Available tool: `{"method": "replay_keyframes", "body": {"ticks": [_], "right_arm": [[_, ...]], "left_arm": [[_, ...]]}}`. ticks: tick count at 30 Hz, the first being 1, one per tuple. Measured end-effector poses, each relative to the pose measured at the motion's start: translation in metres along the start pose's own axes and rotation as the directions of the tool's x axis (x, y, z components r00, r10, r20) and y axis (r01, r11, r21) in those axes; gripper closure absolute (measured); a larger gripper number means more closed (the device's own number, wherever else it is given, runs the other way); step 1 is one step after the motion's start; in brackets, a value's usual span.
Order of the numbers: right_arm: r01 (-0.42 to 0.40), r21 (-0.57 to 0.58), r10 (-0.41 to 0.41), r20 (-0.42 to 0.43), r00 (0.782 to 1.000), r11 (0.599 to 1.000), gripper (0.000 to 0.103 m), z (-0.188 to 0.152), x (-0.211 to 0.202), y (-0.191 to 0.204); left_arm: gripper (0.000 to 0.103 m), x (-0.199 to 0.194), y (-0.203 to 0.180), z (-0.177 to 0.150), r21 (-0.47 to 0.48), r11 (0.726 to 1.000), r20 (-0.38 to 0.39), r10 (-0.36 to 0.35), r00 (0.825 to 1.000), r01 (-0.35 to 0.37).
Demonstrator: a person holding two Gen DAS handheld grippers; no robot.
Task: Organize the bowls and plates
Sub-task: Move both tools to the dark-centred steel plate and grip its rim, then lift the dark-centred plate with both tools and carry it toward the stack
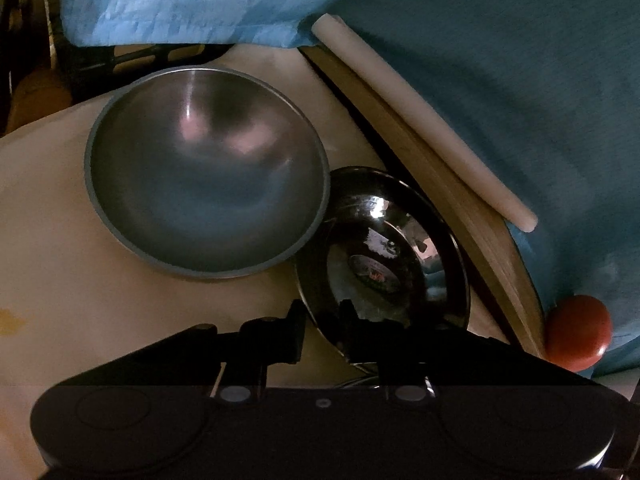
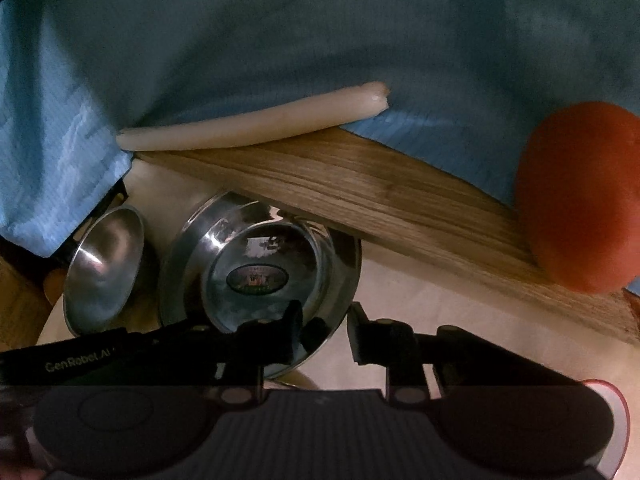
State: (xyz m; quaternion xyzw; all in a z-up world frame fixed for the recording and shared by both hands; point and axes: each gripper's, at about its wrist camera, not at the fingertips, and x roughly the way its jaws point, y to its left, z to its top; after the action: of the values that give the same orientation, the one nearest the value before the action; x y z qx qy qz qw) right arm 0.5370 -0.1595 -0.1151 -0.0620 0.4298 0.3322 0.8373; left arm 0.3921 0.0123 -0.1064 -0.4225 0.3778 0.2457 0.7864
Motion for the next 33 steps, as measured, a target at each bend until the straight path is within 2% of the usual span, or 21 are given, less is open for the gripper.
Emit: {"method": "replay_keyframes", "body": {"ticks": [10, 15, 33], "right_arm": [[-0.010, 0.029, 0.010, -0.002, 1.000, 1.000, 0.081, 0.005, -0.008, -0.001], [-0.012, 0.050, 0.012, -0.006, 1.000, 0.999, 0.081, 0.005, -0.012, -0.001], [-0.025, 0.084, 0.025, 0.003, 1.000, 0.996, 0.081, 0.003, -0.025, 0.004]], "left_arm": [[0.083, -0.007, -0.002, 0.001, 0.037, 0.999, -0.019, -0.004, 1.000, 0.004], [0.083, -0.011, -0.005, -0.001, 0.076, 0.997, -0.013, 0.000, 1.000, 0.001], [0.081, -0.016, -0.005, -0.005, 0.122, 0.993, -0.005, -0.005, 1.000, 0.006]]}}
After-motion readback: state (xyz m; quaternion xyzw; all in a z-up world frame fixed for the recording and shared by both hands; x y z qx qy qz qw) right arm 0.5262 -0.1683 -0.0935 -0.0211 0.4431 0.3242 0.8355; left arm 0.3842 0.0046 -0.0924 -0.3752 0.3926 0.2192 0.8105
